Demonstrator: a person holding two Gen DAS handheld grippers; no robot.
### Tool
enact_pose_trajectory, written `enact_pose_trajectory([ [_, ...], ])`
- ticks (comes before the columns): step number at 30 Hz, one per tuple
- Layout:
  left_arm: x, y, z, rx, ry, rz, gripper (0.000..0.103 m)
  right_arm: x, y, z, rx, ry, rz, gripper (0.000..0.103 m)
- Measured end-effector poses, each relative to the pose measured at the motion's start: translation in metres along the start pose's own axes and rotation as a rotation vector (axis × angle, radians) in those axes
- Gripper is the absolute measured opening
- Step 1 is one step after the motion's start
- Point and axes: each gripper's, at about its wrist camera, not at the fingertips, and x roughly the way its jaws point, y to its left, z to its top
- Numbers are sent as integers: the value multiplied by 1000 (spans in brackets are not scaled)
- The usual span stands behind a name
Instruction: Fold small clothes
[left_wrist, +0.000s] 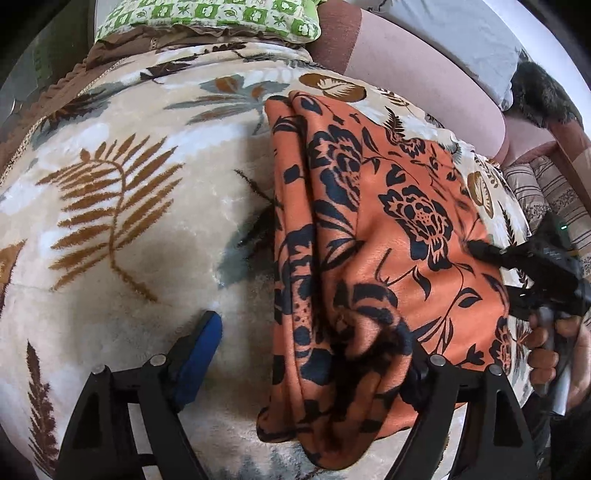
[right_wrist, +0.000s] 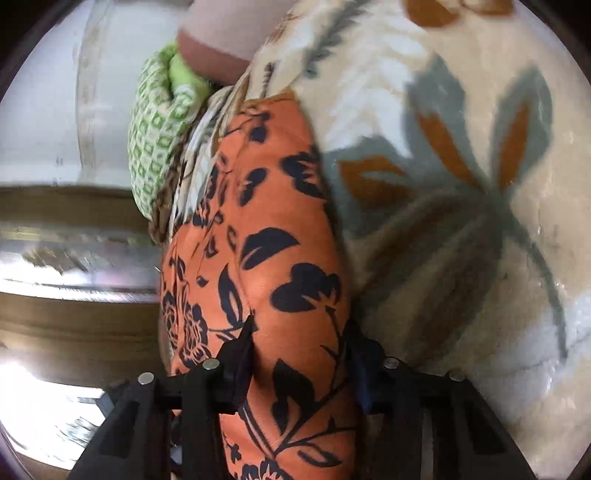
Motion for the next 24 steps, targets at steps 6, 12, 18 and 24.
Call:
enact_pose_trajectory([
  [6, 0, -2, -1, -6, -1, 9, 85, -41, 57, -29, -222, -101, -159, 64],
  [12, 0, -5, 3, -20, 11, 6, 85, -47, 88, -71, -392, -40, -64, 68],
  [18, -47, 43, -13, -271, -82, -220, 84, -15, 60, -68, -321, 57, -107, 70],
  [24, -21, 53, -30, -404, 12, -333, 84, -14, 53, -63, -294, 71, -71, 70],
])
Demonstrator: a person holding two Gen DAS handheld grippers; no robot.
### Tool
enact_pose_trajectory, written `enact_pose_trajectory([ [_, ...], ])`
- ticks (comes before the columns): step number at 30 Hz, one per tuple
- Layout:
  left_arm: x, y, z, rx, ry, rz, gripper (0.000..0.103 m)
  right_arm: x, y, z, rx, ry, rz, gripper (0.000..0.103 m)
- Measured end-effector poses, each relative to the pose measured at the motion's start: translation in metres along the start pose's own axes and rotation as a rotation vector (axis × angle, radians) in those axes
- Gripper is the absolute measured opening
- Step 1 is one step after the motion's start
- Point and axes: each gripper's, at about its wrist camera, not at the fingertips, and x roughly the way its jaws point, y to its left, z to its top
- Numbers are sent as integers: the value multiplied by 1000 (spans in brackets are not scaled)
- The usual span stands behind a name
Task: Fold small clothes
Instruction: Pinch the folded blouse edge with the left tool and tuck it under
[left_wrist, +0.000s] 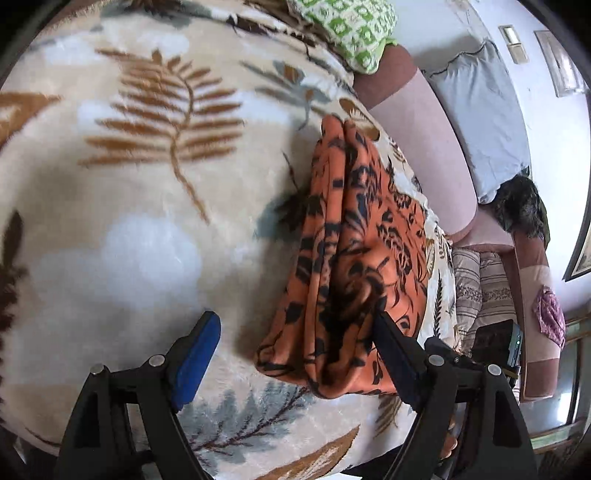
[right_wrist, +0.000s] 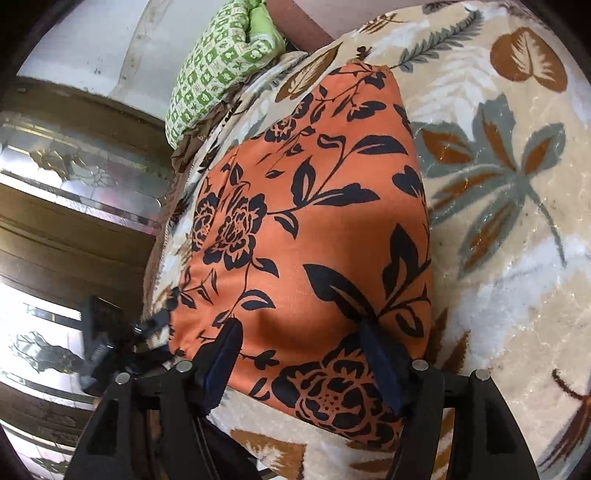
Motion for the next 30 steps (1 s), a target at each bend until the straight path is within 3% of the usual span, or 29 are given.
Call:
enact_pose_trajectory([
  [1, 2, -4, -3, 11, 0, 7, 84, -4, -3, 0, 1, -1, 9, 70],
  [2, 3, -7, -4, 23, 1, 12, 75, -3, -4, -1, 4, -2, 17, 70],
  [3, 4, -13, -7, 50, 11, -2, 59, 1, -3, -1, 9, -4, 24, 70],
  [4, 5, -18, -9, 75, 27, -6, 27, 2, -3, -1, 12, -4, 28, 70],
  [7, -3, -31, -8, 121, -29, 37, 19, 1, -1, -2, 3, -1, 27, 70],
  [9, -8, -25, -6, 79, -66, 34, 18, -1, -3, -3, -9, 1, 32, 70],
  [11, 17, -10, -6, 58, 19, 136, 20, 1, -4, -3, -19, 7, 34, 70],
  [13, 16, -7, -4, 33, 34, 100, 20, 1, -3, -2, -23, 15, 33, 70],
  [15, 4, -26, 2, 84, 36, 53, 22, 0, -4, -2, -22, 16, 33, 70],
  [16, 0, -31, 5, 105, 31, 45, 27, 0, -5, -2, -20, 20, 37, 70],
  [18, -13, -49, 19, 160, -23, 17, 53, -1, -6, -2, -12, 21, 47, 70],
  [19, -15, -57, 27, 185, -51, 12, 73, -1, -6, -2, -11, 23, 52, 70],
  [20, -14, -60, 35, 202, -68, 21, 77, -1, -6, -2, -14, 25, 52, 70],
  [22, -5, -65, 57, 228, -68, 38, 77, -1, -4, -2, -19, 30, 56, 70],
  [27, 49, -62, 99, 209, 44, 61, 75, -2, -7, -1, -35, 42, 83, 71],
  [28, 57, -55, 101, 185, 67, 52, 71, -2, -9, -2, -29, 41, 95, 71],
  [29, 65, -50, 103, 160, 85, 36, 55, -2, -11, -2, -26, 39, 105, 71],
  [30, 70, -48, 106, 141, 107, 6, 47, -2, -12, -2, -23, 39, 114, 71],
])
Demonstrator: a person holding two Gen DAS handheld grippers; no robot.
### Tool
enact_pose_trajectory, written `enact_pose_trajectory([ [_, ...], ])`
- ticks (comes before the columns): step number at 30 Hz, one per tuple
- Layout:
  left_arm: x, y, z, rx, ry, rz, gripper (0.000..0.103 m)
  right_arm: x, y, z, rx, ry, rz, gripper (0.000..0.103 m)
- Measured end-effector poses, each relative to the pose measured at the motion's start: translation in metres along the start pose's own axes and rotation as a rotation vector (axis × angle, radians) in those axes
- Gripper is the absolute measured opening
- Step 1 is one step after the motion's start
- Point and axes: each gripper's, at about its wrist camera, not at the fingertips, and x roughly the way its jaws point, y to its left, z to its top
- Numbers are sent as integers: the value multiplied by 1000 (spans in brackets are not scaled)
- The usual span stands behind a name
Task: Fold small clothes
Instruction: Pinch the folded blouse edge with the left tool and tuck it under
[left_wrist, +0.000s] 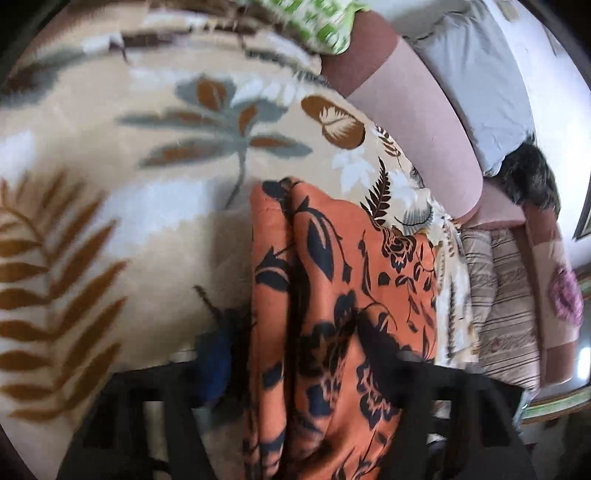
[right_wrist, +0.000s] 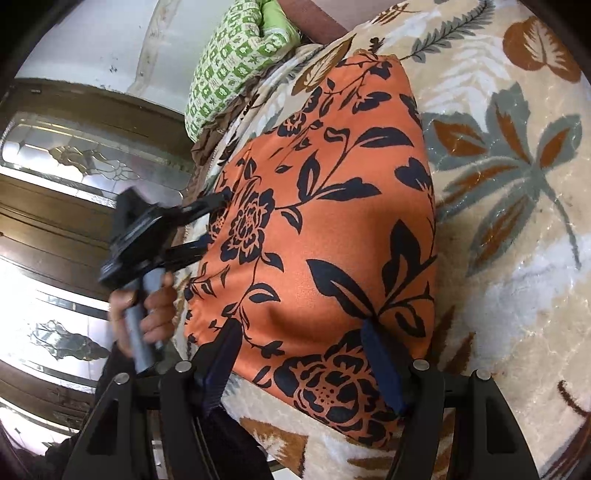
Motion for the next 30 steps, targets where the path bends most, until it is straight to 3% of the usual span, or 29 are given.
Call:
enact_pose_trajectory([
  [2, 3, -4, 2, 15, -1, 3, 41, 0, -2, 1, 1, 1, 9, 71],
  [5, -4, -28, 2, 154, -47, 45, 24, 0, -1, 0, -6, 5, 9, 71],
  [8, -10, -42, -2, 240, -130, 29, 24, 0, -2, -2, -13, 0, 15, 71],
  [9, 5, -28, 2, 197, -85, 59, 24, 0, -3, -3, -10, -3, 23, 71],
  [10, 21, -12, 6, 139, -24, 77, 31, 0, -4, -3, -5, -2, 34, 71],
  [12, 21, -1, 12, 90, -27, 21, 36, 1, -3, -4, 0, 2, 28, 71],
  [15, 2, -30, 11, 195, -89, 101, 37, 0, 1, -5, -14, 11, -2, 71],
  [17, -8, -38, 10, 218, -93, 109, 47, -2, 6, -3, -25, 21, -21, 71],
  [20, -30, -42, -5, 245, -129, 140, 50, -16, 22, 6, -73, -10, 1, 71],
  [23, -53, -38, -27, 257, -158, 105, 50, -29, 34, 36, -101, -77, 27, 71],
  [28, -63, -44, -67, 285, -121, 4, 51, 7, 1, 107, 26, -49, 116, 71],
  [29, -56, -42, -73, 291, -89, -2, 52, 22, -12, 114, 84, -20, 120, 71],
  [30, -43, -39, -78, 307, -54, 62, 52, 31, -25, 117, 121, -16, 91, 68],
])
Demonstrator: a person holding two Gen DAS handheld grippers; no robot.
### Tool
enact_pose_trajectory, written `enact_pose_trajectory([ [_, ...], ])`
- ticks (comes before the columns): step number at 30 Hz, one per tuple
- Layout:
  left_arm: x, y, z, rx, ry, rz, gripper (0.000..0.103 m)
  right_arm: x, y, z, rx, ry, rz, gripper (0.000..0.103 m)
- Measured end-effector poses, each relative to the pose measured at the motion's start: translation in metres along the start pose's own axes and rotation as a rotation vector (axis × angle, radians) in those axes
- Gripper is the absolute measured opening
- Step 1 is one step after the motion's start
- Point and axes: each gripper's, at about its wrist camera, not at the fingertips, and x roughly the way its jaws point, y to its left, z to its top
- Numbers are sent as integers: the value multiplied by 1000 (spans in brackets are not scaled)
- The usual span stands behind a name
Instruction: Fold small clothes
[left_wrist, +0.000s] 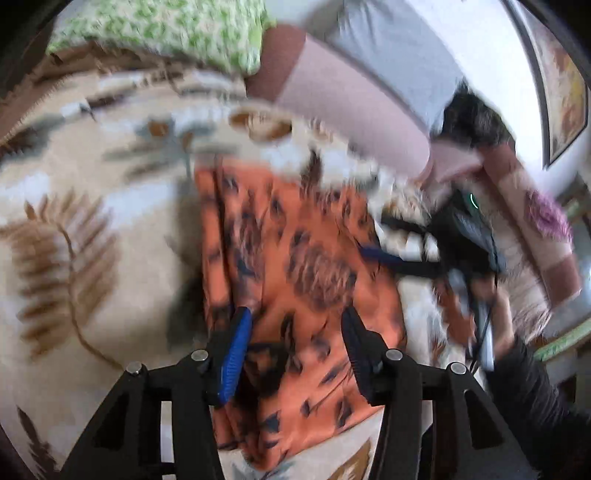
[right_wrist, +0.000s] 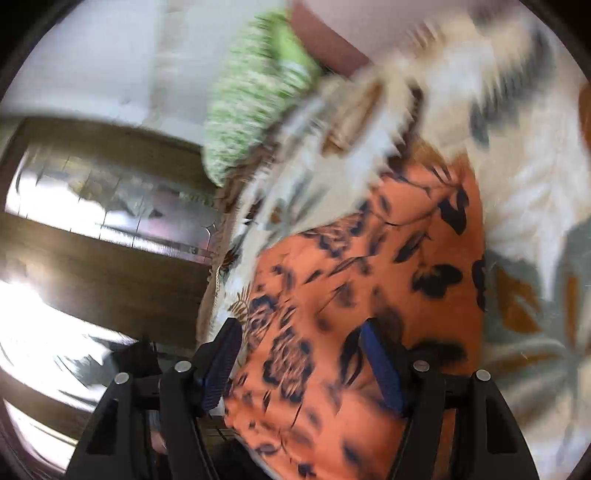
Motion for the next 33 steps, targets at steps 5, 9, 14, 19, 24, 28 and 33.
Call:
enact_pose_trajectory([
  [5, 24, 13, -3, -59, 58, 107, 52, -18, 25, -15, -65, -72, -62, 67],
  [9, 23, 2, -4, -11, 55, 141, 52, -21, 34, -50, -124, -20, -49, 72],
  [14, 23, 2, -4, -42, 62, 152, 54, -30, 21, -60, -26, -60, -54, 67],
  [19, 8, 0, -9, -53, 21, 156, 69, -37, 30, -97, -139, -25, -112, 79],
  [24, 18, 10, -13, -98, 50, 263, 82, -52, 35, -103, -164, -95, -163, 78],
  [28, -1, -4, -11, -102, -5, 307, 82, -77, 58, -117, -270, -151, -192, 78],
  [33, -18, -25, -18, -76, -74, 364, 82, -49, 60, -120, -240, -85, -125, 79],
])
